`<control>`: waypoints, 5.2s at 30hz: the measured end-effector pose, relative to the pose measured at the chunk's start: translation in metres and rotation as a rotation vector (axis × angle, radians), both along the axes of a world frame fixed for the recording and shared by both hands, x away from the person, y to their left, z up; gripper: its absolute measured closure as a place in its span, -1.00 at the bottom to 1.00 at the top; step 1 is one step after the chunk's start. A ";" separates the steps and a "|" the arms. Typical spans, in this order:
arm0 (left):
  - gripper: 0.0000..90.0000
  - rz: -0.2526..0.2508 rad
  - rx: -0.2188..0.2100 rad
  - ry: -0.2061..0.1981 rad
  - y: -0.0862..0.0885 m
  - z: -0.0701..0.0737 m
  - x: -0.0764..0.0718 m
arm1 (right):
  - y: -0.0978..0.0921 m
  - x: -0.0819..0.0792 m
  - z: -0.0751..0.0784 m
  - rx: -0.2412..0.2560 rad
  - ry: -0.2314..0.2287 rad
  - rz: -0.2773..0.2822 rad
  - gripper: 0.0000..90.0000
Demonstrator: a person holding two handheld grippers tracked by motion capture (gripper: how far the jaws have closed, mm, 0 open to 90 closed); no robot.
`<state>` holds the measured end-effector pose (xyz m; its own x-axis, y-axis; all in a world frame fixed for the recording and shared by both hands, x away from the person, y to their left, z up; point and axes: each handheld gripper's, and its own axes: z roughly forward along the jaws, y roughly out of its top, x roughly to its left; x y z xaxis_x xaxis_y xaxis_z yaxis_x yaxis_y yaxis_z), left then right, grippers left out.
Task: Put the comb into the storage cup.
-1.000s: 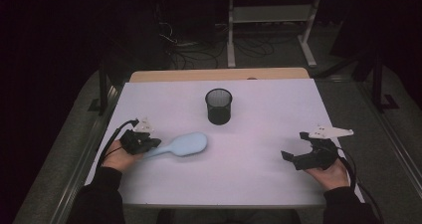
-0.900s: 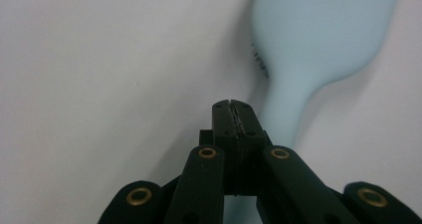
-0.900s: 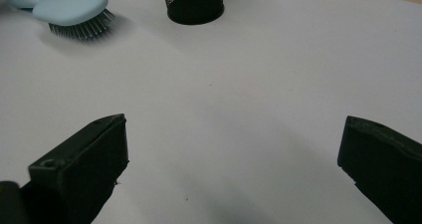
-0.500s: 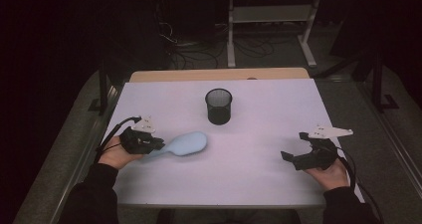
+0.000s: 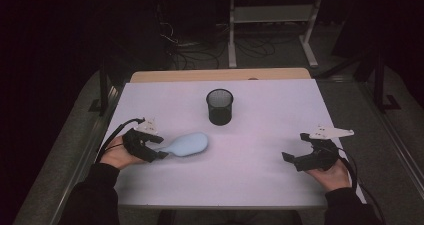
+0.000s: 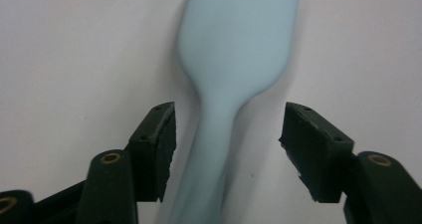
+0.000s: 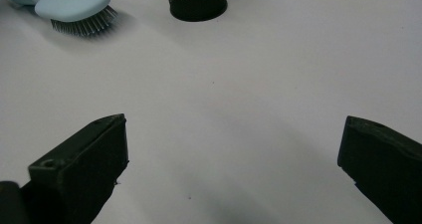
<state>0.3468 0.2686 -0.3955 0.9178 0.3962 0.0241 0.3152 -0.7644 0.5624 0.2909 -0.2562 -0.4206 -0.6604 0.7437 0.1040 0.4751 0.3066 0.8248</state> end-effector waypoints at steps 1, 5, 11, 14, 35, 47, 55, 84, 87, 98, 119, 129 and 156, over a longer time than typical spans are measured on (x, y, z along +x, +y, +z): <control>-0.23 -0.001 0.003 -0.001 0.000 0.000 0.001 | 0.000 0.000 0.000 -0.001 0.000 0.000 -1.00; -0.31 -0.010 0.024 0.001 -0.001 -0.003 0.003 | 0.000 0.000 0.000 -0.001 0.002 0.001 -1.00; -0.36 -0.016 0.043 0.016 -0.003 -0.007 0.006 | 0.000 0.000 0.000 -0.001 0.001 0.002 -1.00; -0.36 -0.017 0.052 0.026 -0.003 -0.010 0.008 | 0.000 0.000 0.000 -0.003 0.000 0.003 -1.00; 0.13 -0.088 0.146 0.062 -0.018 -0.020 0.016 | 0.002 0.002 -0.002 -0.016 0.008 0.010 -1.00; 0.35 -0.117 0.187 0.051 -0.026 -0.018 0.018 | 0.002 0.001 -0.002 -0.016 0.002 0.005 -1.00; 0.51 -0.134 0.202 0.027 -0.027 -0.018 0.016 | 0.000 0.001 -0.001 0.008 -0.009 -0.004 -1.00; 0.57 -0.151 0.209 0.017 -0.032 -0.012 0.009 | 0.000 0.001 -0.001 0.007 -0.002 -0.003 -1.00; 0.57 -0.149 0.206 0.009 -0.031 -0.011 0.009 | 0.000 0.001 -0.001 0.007 -0.002 -0.003 -1.00; 0.57 -0.148 0.169 -0.024 -0.029 0.003 0.006 | 0.000 0.001 -0.001 0.008 -0.002 -0.002 -1.00; 0.57 -0.147 0.131 -0.100 -0.031 0.040 0.006 | 0.000 0.001 -0.001 0.009 0.003 0.002 -1.00; 0.57 -0.157 0.104 -0.129 -0.038 0.059 0.006 | 0.000 0.001 -0.001 0.011 -0.001 0.002 -1.00; 0.57 -0.222 0.062 -0.192 -0.069 0.094 0.003 | -0.001 0.000 0.001 0.014 -0.004 0.001 -1.00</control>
<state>0.3495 0.1992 -0.3011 0.9582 0.1789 0.2233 0.0291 -0.8373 0.5460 0.2911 -0.2573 -0.4198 -0.6616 0.7416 0.1112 0.4711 0.2957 0.8311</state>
